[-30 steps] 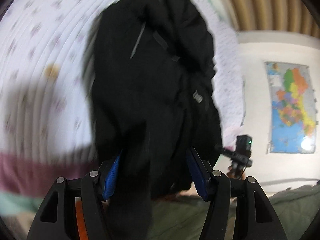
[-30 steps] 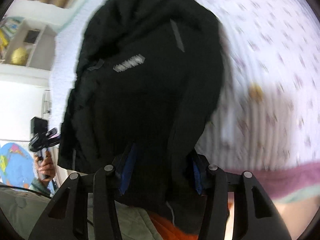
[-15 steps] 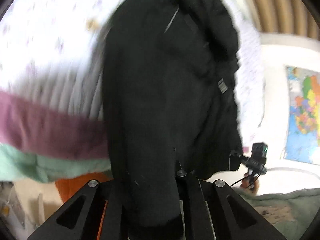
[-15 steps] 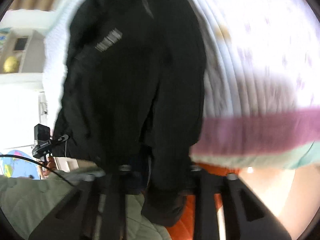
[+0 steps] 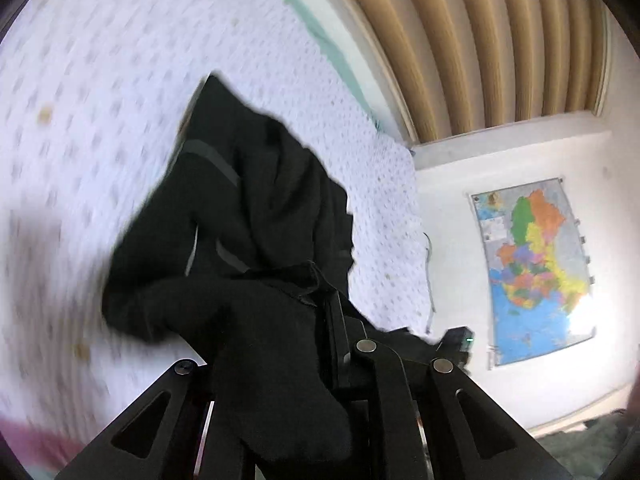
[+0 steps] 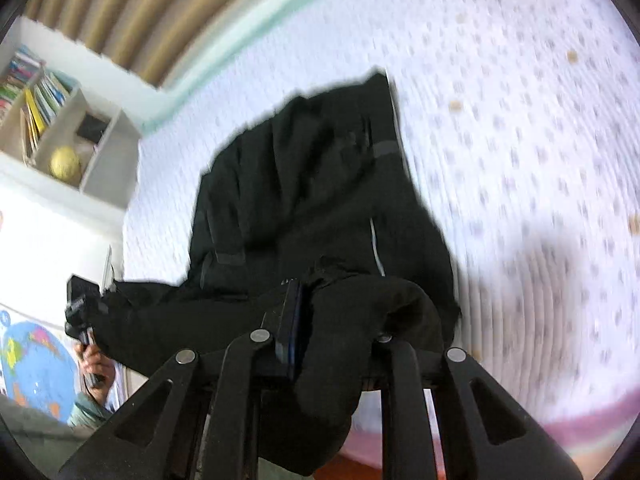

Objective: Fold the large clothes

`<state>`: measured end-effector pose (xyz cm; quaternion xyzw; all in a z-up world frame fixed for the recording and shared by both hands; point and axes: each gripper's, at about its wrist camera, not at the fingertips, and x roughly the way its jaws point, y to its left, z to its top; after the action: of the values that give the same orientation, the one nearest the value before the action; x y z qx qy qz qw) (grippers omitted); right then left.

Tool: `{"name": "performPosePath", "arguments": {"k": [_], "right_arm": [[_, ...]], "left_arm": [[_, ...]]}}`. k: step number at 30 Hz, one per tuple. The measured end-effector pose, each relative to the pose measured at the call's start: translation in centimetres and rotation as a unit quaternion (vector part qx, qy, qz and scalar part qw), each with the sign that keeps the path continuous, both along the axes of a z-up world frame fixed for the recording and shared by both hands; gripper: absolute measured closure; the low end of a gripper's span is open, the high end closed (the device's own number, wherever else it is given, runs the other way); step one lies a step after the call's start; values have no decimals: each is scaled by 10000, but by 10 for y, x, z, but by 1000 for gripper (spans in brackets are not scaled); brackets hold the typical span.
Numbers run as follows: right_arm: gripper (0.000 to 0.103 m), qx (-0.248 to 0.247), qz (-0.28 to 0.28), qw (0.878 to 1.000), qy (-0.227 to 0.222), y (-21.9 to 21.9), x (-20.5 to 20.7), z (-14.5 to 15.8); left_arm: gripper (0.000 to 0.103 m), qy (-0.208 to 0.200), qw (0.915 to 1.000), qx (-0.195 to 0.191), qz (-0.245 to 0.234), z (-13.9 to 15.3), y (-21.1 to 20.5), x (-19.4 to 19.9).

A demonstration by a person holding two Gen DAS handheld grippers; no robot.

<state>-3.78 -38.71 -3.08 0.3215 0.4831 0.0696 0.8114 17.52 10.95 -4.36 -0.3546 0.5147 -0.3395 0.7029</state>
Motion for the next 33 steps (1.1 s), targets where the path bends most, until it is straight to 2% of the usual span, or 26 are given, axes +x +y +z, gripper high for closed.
{"name": "performPosePath", "arguments": {"k": [4,11,14,18,21,23,25,29,32,33], "right_arm": [[82,-192,-263,9990,-303,-14,44,15],[81,-521,-611,9966,-181,-38,138,22],[81,-712,-694,9950,1,-43,180,11],[81,-844,-752,9925,467,-45,227,-31],[81,-978,-678,9892,854,-42,249,-71],[81,-1014,-613,9866,1120,-38,260,-100],[81,-1044,-587,9852,1225,-35,266,-119],[81,-994,-573,9843,1344,-36,273,-129],[81,-837,-533,9862,1327,-41,269,-119],[80,-773,-542,9871,1297,-44,266,-116]], "left_arm": [[91,-197,9998,74,76,11,-17,47],[89,48,9975,496,508,-2,-41,131],[88,151,9957,721,567,-21,-54,168],[87,467,9893,1303,460,-67,-76,211],[83,851,9834,1567,335,-112,-89,228],[83,1084,9818,1520,351,-136,-92,233],[83,1115,9823,1458,378,-148,-93,235],[83,1059,9833,1466,200,-149,-92,236],[82,1048,9844,1413,60,-137,-85,233],[78,1006,9850,1405,37,-128,-81,230]]}}
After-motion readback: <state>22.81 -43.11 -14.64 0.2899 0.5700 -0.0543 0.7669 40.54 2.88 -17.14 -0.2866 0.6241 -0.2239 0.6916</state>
